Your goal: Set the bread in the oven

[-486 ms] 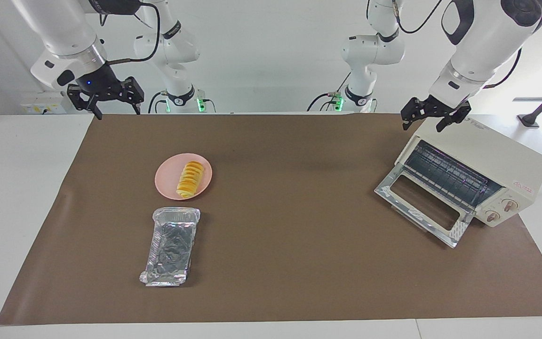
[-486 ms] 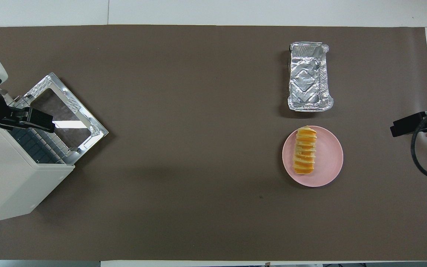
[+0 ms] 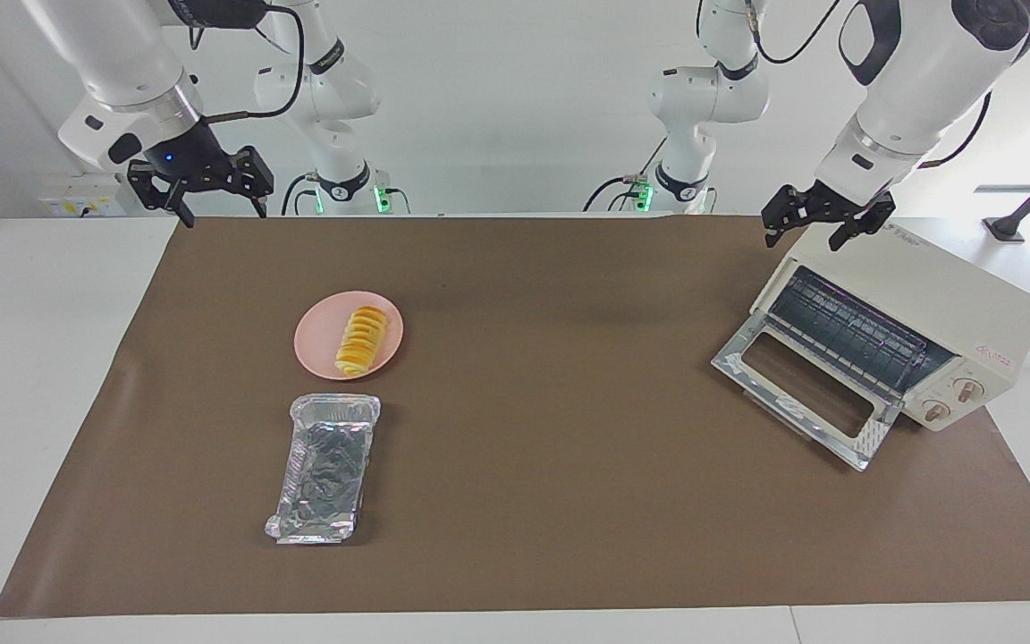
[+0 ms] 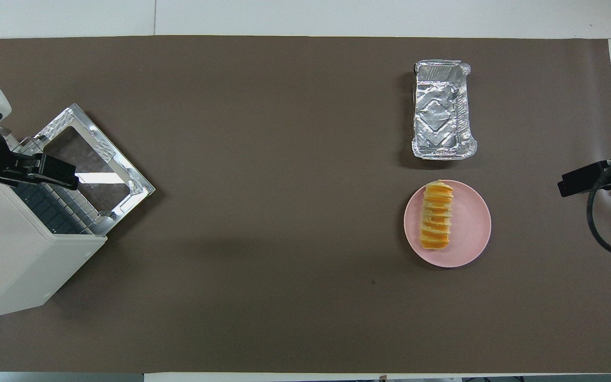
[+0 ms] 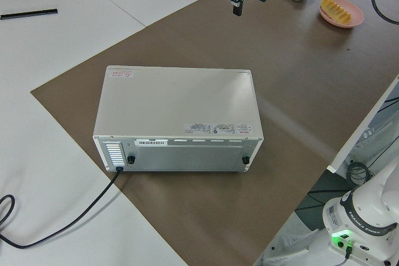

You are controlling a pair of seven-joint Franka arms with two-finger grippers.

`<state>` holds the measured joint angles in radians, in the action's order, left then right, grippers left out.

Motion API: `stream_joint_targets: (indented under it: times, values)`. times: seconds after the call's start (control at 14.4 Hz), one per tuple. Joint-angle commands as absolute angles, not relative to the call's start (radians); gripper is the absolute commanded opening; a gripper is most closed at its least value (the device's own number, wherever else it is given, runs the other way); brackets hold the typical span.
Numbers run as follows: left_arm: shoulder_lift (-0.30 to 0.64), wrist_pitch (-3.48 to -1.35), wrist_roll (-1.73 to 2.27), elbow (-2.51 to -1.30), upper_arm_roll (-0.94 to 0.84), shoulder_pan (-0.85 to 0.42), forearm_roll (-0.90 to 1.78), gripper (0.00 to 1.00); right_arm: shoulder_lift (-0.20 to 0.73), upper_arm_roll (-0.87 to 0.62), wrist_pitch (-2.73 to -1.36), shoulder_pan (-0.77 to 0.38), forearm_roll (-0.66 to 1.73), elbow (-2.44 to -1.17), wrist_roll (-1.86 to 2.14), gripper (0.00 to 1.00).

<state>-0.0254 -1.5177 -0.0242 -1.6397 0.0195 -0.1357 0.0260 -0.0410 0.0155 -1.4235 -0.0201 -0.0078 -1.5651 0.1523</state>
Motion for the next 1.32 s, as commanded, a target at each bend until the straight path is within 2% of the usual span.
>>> stream_joint_targets:
  times: [0.0,0.28,0.49,0.63,0.83,0.97,1.11,1.25]
  values:
    - [-0.048,-1.52,-0.026,-1.66,0.017,-0.126,0.035,1.0,-0.055,0.014,-1.43,-0.011,-0.009,-1.585,0.173,1.0]
    - [-0.048,-1.52,-0.026,-1.66,0.017,-0.126,0.035,1.0,-0.109,0.008,-1.492,-0.028,-0.012,-1.698,0.164,1.0]
    - [-0.048,-1.52,-0.026,-1.66,0.017,-0.126,0.035,1.0,-0.201,-0.006,-1.673,-0.069,-0.011,-1.93,0.094,1.0]
    - [-0.048,-1.52,-0.026,-1.66,0.017,-0.126,0.035,1.0,-0.218,-0.006,-1.779,-0.121,-0.011,-2.047,0.013,1.0]
    - [-0.048,-1.52,-0.026,-1.66,0.017,-0.126,0.035,1.0,-0.18,-0.006,-1.928,-0.202,-0.011,-2.17,-0.119,1.0]
    - [-0.048,-1.52,-0.026,-1.66,0.017,-0.126,0.035,1.0,-0.134,-0.006,-2.078,-0.213,-0.011,-2.25,-0.144,1.0]
    - [-0.048,-1.52,-0.026,-1.66,0.017,-0.126,0.035,1.0,-0.079,-0.006,-2.196,-0.212,-0.011,-2.281,-0.144,1.0]
    - [-0.048,-1.52,-0.026,-1.66,0.017,-0.126,0.035,1.0,-0.029,-0.006,-2.253,-0.201,-0.009,-2.283,-0.146,1.0]
